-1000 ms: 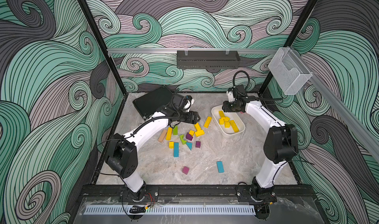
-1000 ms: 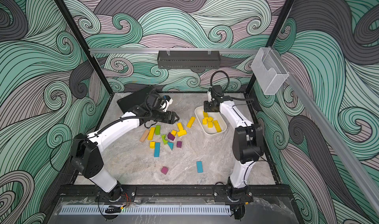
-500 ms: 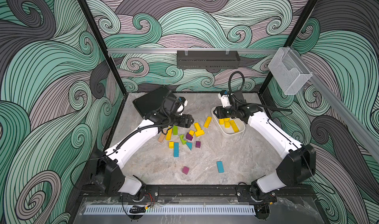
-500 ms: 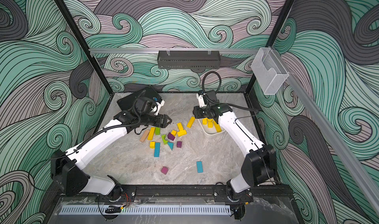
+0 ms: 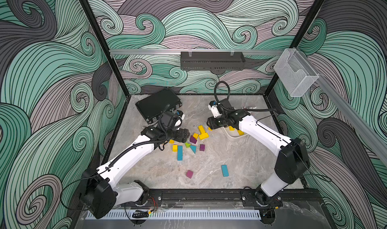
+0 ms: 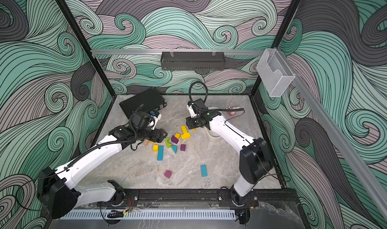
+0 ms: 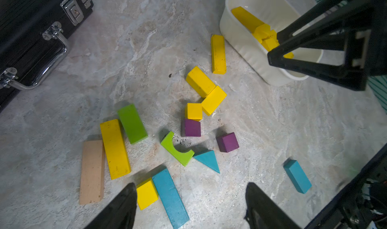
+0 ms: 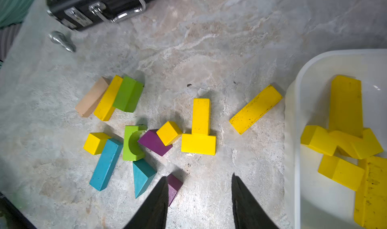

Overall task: Pick out the yellow building blocks
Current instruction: Pick up the building block from the center of the board.

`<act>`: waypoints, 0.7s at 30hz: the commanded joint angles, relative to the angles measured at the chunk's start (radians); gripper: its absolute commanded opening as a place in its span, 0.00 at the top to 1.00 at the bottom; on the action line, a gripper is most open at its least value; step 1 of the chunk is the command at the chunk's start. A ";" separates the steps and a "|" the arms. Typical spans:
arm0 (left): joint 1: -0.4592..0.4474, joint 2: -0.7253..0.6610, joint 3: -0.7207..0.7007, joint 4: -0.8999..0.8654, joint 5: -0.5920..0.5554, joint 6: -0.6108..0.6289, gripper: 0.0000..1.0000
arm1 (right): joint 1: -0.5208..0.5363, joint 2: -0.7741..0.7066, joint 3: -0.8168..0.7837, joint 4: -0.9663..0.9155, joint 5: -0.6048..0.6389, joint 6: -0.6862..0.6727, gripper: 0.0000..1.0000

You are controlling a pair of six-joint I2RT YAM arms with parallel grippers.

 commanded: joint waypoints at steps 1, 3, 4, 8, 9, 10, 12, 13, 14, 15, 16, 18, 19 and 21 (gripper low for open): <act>0.010 0.031 0.033 -0.013 -0.046 0.029 0.19 | 0.019 0.058 0.025 0.000 0.052 -0.011 0.50; 0.016 0.057 0.056 -0.031 -0.036 0.026 0.19 | 0.025 0.096 0.035 0.000 0.060 -0.012 0.49; 0.020 0.067 0.065 -0.041 -0.027 0.025 0.19 | 0.027 0.112 0.040 -0.002 0.062 -0.012 0.49; 0.044 0.109 0.103 -0.084 0.008 0.010 0.19 | 0.039 0.186 0.065 -0.002 0.079 -0.021 0.47; 0.049 0.118 0.108 -0.089 0.016 0.006 0.19 | 0.041 0.203 0.068 -0.002 0.084 -0.025 0.46; 0.054 0.123 0.111 -0.092 0.025 0.005 0.18 | 0.042 0.216 0.071 -0.001 0.087 -0.025 0.46; 0.062 0.133 0.118 -0.099 0.044 0.002 0.19 | 0.044 0.243 0.077 0.000 0.088 -0.027 0.46; 0.064 0.134 0.119 -0.098 0.046 0.000 0.19 | 0.045 0.253 0.078 0.002 0.090 -0.027 0.45; 0.067 0.136 0.119 -0.097 0.051 -0.001 0.19 | 0.047 0.265 0.082 0.001 0.095 -0.025 0.42; 0.070 0.137 0.119 -0.096 0.055 -0.004 0.19 | 0.049 0.274 0.082 0.000 0.103 -0.022 0.40; 0.072 0.136 0.118 -0.094 0.059 -0.005 0.19 | 0.050 0.279 0.082 0.002 0.102 -0.021 0.38; 0.077 0.137 0.118 -0.093 0.066 -0.007 0.19 | 0.051 0.290 0.080 0.005 0.093 -0.017 0.34; 0.079 0.136 0.118 -0.092 0.068 -0.009 0.19 | 0.051 0.294 0.078 0.008 0.092 -0.016 0.33; 0.084 0.135 0.118 -0.090 0.075 -0.010 0.18 | 0.053 0.302 0.076 0.011 0.093 -0.014 0.31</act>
